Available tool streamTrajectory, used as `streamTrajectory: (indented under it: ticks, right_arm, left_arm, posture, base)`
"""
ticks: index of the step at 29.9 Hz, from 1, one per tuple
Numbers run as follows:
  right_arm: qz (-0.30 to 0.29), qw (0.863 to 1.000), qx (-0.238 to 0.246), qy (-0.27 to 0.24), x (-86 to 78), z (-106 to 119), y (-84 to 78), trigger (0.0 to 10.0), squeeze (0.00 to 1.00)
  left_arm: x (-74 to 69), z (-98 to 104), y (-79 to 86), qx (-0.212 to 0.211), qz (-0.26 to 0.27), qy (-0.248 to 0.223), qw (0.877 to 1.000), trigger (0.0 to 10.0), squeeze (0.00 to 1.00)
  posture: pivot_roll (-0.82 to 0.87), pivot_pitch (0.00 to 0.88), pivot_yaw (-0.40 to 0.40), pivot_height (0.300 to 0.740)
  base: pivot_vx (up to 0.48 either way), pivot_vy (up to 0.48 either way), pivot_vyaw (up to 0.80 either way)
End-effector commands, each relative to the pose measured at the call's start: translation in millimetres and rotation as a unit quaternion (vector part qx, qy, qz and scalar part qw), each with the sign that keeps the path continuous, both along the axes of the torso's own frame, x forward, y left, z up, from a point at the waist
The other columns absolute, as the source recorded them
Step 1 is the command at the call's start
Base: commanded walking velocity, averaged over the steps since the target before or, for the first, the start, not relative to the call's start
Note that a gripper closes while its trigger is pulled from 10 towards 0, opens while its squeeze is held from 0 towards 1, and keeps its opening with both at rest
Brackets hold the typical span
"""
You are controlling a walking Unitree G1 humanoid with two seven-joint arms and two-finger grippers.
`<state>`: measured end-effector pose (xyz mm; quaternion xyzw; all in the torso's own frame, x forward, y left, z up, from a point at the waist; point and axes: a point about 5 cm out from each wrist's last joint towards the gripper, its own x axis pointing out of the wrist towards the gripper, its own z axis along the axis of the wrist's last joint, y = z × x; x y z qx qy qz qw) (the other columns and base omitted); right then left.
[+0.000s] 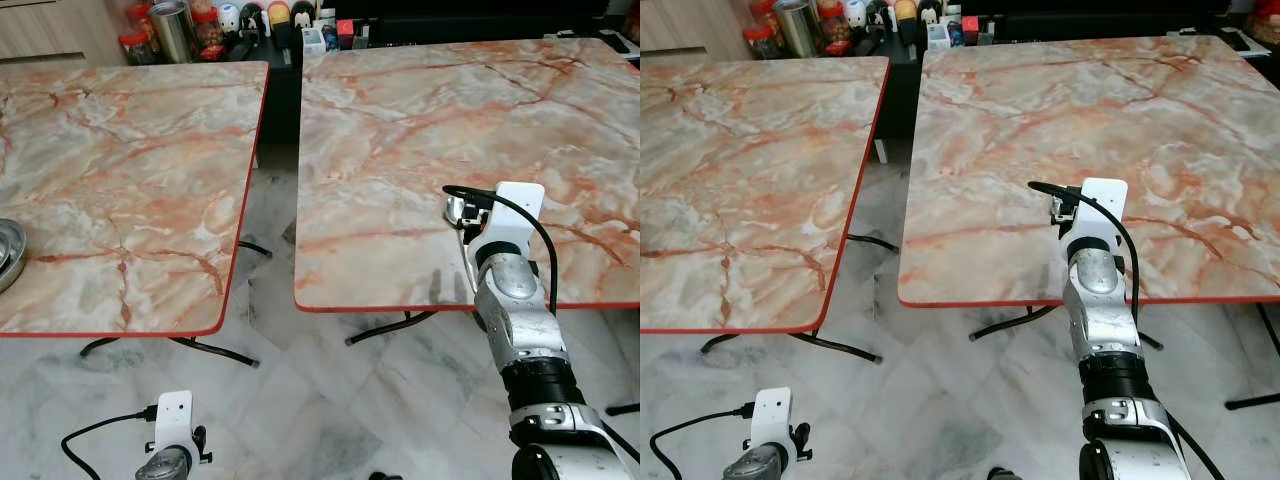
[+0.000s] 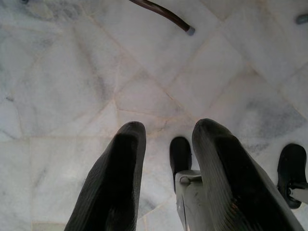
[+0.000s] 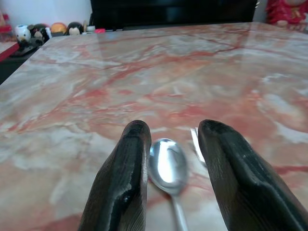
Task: Setting the table
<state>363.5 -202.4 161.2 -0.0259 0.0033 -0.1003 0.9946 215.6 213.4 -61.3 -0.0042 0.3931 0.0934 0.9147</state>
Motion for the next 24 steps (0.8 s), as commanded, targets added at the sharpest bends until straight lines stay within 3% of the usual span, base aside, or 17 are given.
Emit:
streamTrajectory:
  ticks: [1,5,15,24]
  right_arm:
    - [0.001,1.0,0.004,0.012,-0.1,-4.3,0.8,10.0,0.0]
    - [0.007,1.0,0.007,0.005,0.1,-2.8,2.9,10.0,0.0]
    - [0.011,1.0,0.003,0.006,-1.3,-5.5,5.2,10.0,0.0]
    - [-0.014,1.0,-0.003,0.025,-15.0,-13.5,-0.9,10.0,0.0]
  left_arm:
    - [-6.2,-3.7,2.0,0.002,0.006,0.014,1.0,10.0,0.0]
    - [-5.9,-3.5,1.7,-0.001,0.008,0.013,1.0,10.0,0.0]
    - [-6.0,-3.7,0.8,-0.007,0.008,0.012,1.0,10.0,0.0]
    - [-11.6,-6.2,4.1,-0.012,0.007,0.019,1.0,10.0,0.0]
  posture:
    - [-0.08,0.175,0.057,0.74]
    - [-0.08,0.176,0.057,0.74]
    - [-0.08,0.179,0.056,0.74]
    - [-0.08,0.18,0.056,0.74]
  base:
    - [0.349,0.0,-0.45]
    - [0.339,0.0,-0.71]
    - [0.028,0.0,0.0]
    - [0.0,0.0,0.0]
